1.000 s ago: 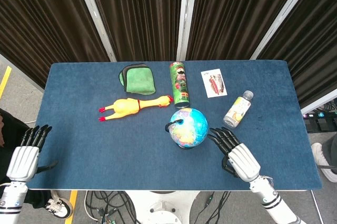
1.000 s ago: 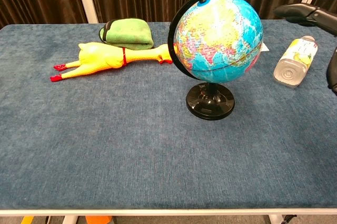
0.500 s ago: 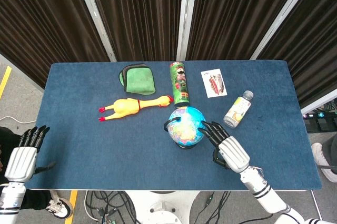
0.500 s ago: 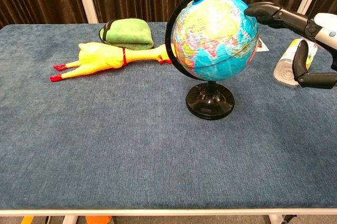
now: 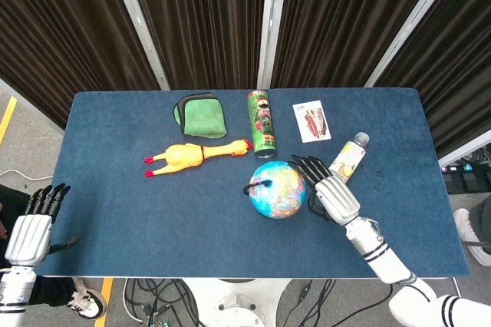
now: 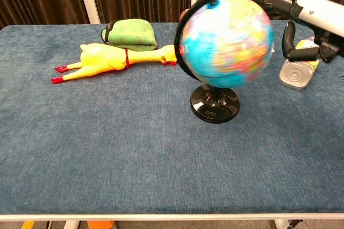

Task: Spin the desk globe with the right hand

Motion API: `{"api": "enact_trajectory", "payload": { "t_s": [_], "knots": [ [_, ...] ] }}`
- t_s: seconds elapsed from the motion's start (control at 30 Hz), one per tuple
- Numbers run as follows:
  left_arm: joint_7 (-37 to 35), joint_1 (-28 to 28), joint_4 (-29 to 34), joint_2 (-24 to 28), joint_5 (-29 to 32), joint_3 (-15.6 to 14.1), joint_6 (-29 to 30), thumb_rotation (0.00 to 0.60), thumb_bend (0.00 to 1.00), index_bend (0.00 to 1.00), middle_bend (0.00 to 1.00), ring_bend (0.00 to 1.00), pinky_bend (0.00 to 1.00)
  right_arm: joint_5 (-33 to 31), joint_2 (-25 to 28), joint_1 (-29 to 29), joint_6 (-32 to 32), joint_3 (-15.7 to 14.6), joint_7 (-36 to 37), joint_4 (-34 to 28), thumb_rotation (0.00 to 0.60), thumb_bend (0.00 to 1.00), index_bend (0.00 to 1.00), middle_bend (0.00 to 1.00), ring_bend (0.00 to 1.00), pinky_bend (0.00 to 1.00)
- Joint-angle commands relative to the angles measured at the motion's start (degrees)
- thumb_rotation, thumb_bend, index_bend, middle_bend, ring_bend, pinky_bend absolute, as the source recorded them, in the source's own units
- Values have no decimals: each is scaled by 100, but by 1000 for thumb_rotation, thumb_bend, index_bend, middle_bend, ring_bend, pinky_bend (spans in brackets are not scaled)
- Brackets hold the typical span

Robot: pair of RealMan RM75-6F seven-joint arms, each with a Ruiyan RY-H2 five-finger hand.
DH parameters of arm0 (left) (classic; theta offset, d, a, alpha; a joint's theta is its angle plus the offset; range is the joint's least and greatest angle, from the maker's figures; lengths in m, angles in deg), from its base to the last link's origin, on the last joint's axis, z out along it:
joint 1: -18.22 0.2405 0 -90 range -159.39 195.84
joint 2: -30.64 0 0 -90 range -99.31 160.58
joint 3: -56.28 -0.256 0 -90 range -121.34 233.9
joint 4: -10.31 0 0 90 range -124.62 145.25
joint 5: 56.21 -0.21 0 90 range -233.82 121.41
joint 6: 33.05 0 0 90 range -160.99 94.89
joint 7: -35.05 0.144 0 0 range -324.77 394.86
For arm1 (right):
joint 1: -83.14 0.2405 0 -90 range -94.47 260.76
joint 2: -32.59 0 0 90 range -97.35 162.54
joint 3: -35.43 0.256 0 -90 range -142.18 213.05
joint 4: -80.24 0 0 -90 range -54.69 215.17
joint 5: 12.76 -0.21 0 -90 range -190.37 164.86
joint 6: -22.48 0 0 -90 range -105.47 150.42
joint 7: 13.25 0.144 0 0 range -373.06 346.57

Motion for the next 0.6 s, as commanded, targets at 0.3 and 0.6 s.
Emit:
{"api": "enact_trajectory", "payload": {
  "t_s": [0.3,0.6],
  "knots": [
    [-31,4,-40,-18,13,1,-15,600,0,79,59,0,68,-54,239,-95,-429,40,149,-25,600,1000,0,0,0,0],
    [35,-10,-4,-38,-32,-7,-7,600,0,79,59,0,68,703,303,-637,-1165,-715,-106,-281,600,1000,0,0,0,0]
  ]
}}
